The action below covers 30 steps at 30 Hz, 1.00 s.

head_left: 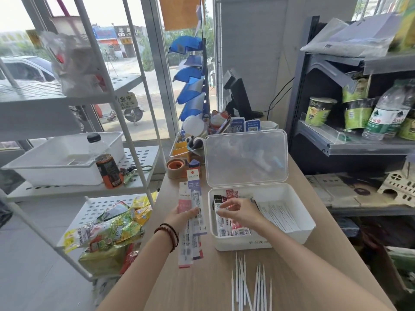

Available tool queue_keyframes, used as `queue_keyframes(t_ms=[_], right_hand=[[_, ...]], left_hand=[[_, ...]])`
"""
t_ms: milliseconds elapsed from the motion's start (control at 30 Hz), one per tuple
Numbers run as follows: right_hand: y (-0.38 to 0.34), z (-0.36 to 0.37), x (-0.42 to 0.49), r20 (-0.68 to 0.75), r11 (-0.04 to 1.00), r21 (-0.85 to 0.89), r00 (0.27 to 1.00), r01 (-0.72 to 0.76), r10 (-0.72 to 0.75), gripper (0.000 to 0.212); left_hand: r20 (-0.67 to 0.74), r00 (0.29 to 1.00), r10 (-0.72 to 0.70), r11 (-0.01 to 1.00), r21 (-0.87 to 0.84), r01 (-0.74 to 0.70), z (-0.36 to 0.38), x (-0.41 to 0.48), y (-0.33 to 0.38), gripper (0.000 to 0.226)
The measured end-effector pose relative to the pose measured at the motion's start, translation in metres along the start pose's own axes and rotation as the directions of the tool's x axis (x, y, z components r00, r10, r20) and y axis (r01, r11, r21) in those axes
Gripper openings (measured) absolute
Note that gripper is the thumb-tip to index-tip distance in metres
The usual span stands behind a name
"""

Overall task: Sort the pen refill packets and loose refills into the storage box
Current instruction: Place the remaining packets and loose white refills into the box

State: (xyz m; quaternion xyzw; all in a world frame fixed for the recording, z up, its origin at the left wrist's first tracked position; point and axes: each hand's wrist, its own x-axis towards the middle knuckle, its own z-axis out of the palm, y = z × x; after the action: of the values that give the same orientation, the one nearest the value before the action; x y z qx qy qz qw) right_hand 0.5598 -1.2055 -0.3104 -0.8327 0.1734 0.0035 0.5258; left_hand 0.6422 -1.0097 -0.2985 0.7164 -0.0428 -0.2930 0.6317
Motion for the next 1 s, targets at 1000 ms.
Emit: queue_keyframes(t_ms=[1000], right_hand=[[0.022, -0.064, -0.009, -0.027, 0.916, 0.394, 0.996, -0.071, 0.089, 0.016]], left_hand=[[0.089, 0.975, 0.202, 0.94, 0.263, -0.219, 0.082, 0.023, 0.007, 0.045]])
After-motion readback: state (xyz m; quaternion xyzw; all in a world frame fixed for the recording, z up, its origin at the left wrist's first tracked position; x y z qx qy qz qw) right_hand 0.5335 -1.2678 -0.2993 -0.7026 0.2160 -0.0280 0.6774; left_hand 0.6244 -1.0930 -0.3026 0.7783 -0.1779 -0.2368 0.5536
